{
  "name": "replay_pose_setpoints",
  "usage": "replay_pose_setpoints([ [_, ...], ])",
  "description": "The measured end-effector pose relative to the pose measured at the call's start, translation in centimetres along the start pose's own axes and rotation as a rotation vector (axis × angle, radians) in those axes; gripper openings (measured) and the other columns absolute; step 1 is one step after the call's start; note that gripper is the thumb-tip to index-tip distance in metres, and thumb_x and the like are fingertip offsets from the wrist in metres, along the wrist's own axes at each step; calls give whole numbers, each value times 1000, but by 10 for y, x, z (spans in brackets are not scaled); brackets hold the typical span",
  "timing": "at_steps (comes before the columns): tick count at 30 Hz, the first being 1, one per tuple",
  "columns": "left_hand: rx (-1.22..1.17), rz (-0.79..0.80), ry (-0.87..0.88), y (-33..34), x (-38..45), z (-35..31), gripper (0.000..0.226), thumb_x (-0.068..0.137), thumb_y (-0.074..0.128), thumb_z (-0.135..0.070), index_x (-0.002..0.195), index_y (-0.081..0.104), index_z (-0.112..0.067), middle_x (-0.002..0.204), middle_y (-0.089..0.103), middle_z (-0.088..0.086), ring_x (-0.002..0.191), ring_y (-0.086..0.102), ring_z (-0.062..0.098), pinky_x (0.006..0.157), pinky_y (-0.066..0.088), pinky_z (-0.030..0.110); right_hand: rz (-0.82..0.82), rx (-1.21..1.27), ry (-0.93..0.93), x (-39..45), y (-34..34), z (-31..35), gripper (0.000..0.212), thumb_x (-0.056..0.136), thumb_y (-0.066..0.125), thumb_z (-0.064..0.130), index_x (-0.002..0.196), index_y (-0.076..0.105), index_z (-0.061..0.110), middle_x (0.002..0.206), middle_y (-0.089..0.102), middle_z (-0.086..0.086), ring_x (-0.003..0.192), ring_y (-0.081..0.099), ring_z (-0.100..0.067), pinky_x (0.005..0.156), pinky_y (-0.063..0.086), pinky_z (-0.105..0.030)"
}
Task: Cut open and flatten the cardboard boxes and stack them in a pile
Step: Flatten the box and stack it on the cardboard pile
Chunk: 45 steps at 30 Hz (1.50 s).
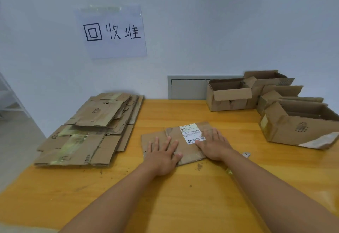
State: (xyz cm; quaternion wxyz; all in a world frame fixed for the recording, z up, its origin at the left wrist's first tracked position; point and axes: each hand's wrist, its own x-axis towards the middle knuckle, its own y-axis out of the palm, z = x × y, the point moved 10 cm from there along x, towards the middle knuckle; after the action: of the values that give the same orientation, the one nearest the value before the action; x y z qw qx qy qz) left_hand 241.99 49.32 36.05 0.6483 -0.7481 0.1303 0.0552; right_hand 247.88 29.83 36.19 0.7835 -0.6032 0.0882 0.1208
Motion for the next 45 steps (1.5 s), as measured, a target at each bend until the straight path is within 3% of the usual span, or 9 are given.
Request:
replay_pose_setpoints([
  [6,-20,-75,25,-2,-2,-1,64,98,12,-66,156,-2,-41,164,-13,-9,149,-20,31,119,-14,50,-187,154,64,0,-32,-6,48,100,36,45,138,48,17,148,42,-13,134,36,-33,110,35,-46],
  [13,-152,-424,105,-30,-22,-2,59,98,32,-61,149,34,-33,159,26,-12,150,14,18,122,6,40,-344,461,117,-10,-81,-10,55,93,59,25,144,39,16,143,40,-15,126,43,-34,97,41,-41],
  [17,-122,-623,199,-51,-33,-2,53,98,33,-60,139,49,-30,144,45,-14,135,38,10,115,22,30,-412,631,50,-28,-128,-10,19,96,55,22,114,55,17,114,60,-6,99,56,-23,85,51,-41],
  [22,-516,-809,-19,-78,-53,28,59,96,38,-60,141,43,-23,143,40,-2,130,38,17,103,35,32,-539,950,-10,-63,-155,-2,9,101,51,22,109,52,19,102,60,-4,91,60,-21,81,56,-44],
  [24,-810,-785,-128,-73,-63,37,72,90,40,-66,145,33,-20,141,32,3,129,35,22,100,39,34,-628,1147,-52,-81,-154,5,8,102,51,17,110,50,18,100,61,-4,85,60,-18,71,55,-38],
  [28,-1552,-335,-139,-49,-65,18,67,86,42,-68,139,35,-27,134,51,1,110,63,24,96,53,44,-702,1429,-149,-107,-125,33,12,102,51,11,104,45,22,102,62,-3,87,61,-18,70,54,-37],
  [32,-1807,-289,24,-71,-80,20,39,97,59,-28,133,44,-26,119,68,3,97,72,24,76,60,40,-597,1504,-239,-120,-83,80,30,97,57,4,107,44,29,119,61,-5,107,63,-23,88,57,-50],
  [37,-1770,-469,11,-97,-102,96,46,96,53,3,132,48,-26,106,74,3,95,72,26,79,59,47,-386,1440,-336,-123,-52,133,72,89,59,-10,136,41,41,115,61,-3,99,67,-21,77,62,-41],
  [45,-1188,-718,-118,-144,-125,215,64,100,55,-18,151,26,-45,130,54,-15,103,61,6,85,58,42,-310,946,-583,-108,-30,236,45,91,70,12,129,57,32,126,59,18,111,55,12,85,49,-11],
])
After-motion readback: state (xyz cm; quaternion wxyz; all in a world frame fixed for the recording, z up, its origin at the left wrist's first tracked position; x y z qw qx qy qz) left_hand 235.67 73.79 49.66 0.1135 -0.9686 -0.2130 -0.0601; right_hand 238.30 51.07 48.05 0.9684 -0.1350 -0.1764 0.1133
